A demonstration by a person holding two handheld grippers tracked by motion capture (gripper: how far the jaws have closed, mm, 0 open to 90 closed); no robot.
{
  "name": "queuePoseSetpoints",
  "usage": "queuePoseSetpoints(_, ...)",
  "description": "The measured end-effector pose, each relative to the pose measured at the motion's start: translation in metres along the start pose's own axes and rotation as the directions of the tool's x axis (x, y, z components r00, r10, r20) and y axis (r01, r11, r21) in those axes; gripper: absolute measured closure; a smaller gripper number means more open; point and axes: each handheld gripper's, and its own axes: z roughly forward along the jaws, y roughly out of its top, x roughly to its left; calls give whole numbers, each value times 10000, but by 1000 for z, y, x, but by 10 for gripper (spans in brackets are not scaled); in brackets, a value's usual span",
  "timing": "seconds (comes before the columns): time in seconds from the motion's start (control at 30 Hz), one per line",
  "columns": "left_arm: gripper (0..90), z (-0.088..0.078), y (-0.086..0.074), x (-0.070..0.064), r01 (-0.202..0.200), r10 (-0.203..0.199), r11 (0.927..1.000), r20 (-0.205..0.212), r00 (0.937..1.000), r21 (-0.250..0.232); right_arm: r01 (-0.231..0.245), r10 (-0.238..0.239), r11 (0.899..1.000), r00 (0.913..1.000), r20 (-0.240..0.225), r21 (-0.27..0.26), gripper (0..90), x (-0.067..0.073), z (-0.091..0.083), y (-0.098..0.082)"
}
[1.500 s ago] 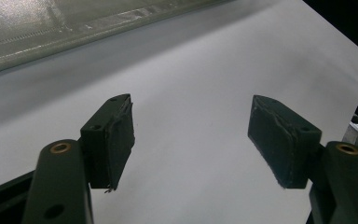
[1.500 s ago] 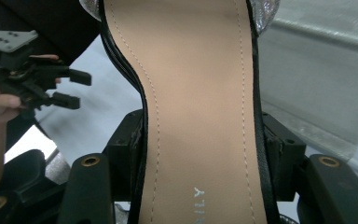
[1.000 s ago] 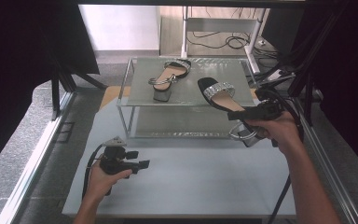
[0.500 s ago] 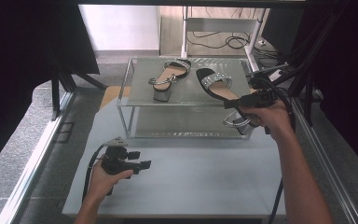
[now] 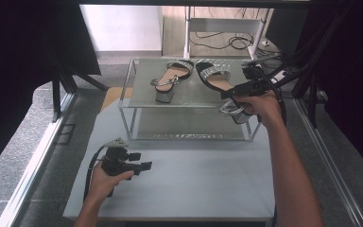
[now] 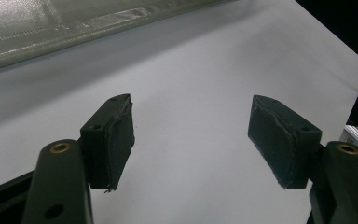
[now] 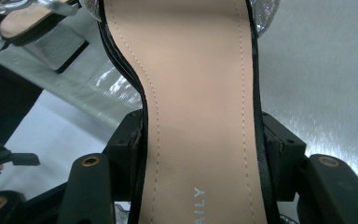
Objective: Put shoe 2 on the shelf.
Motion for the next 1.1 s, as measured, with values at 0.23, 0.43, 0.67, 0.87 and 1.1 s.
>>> queuePoseSetpoints(0.23, 315, -1, 0, 2, 46, -46, 10000, 75, 10000, -40, -40, 36, 9999, 9997, 235, 153, 420, -2, 8, 20)
queuePoseSetpoints(0.43, 315, -5, 0, 3, 43, -41, 9999, 156, 9999, -153, -187, 185, 9998, 9986, 491, 49, 420, -4, 13, 34)
queuePoseSetpoints(0.67, 315, -6, 0, 4, 56, -54, 9998, 119, 9999, -197, -341, 335, 9994, 9973, 660, 82, 419, -6, 23, 50)
queuePoseSetpoints(0.87, 316, -5, 0, 5, 77, -76, 9998, 91, 9999, -173, -522, 482, 9981, 9928, 1098, 340, 419, -13, 36, 68)
queuePoseSetpoints(1.1, 315, -2, -1, 6, 83, -83, 9999, 51, 10000, -60, -1026, 913, 9929, 9820, 1652, 608, 419, -22, 55, 77)
